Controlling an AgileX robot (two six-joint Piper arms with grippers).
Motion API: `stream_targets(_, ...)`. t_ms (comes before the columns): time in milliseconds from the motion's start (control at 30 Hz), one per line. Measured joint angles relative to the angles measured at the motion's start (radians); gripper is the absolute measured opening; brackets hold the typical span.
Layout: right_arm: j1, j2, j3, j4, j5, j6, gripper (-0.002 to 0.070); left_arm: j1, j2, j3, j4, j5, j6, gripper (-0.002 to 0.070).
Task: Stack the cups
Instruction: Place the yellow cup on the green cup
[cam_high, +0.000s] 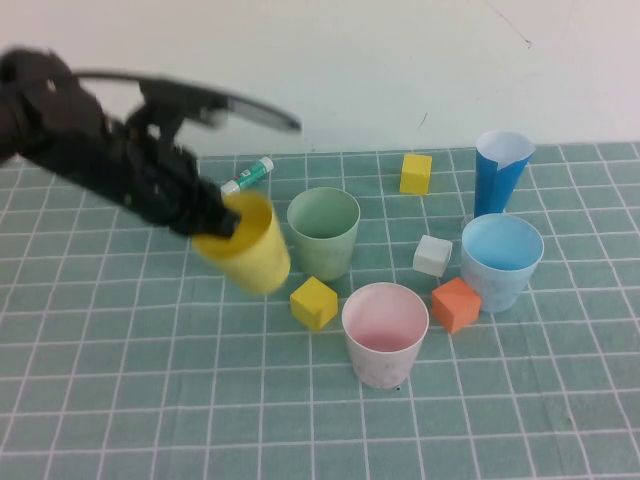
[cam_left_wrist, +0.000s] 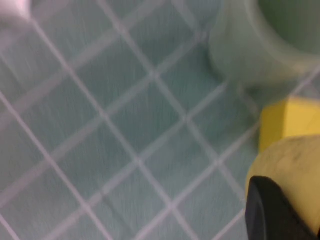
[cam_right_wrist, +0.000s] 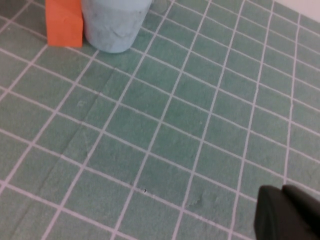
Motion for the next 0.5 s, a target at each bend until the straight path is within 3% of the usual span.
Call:
stream_targets(200, 0.0, 0.0, 0.0, 0.0, -0.003, 0.0, -0.0003, -0.013, 0.005, -0.249, -0.064, -0.006, -0.079, 0.0019)
stream_targets(500, 0.0, 0.0, 0.0, 0.0, -0.013, 0.0, -0.0003, -0.124, 0.154, -0.369, 0.071, -0.016, -0.113, 0.0018)
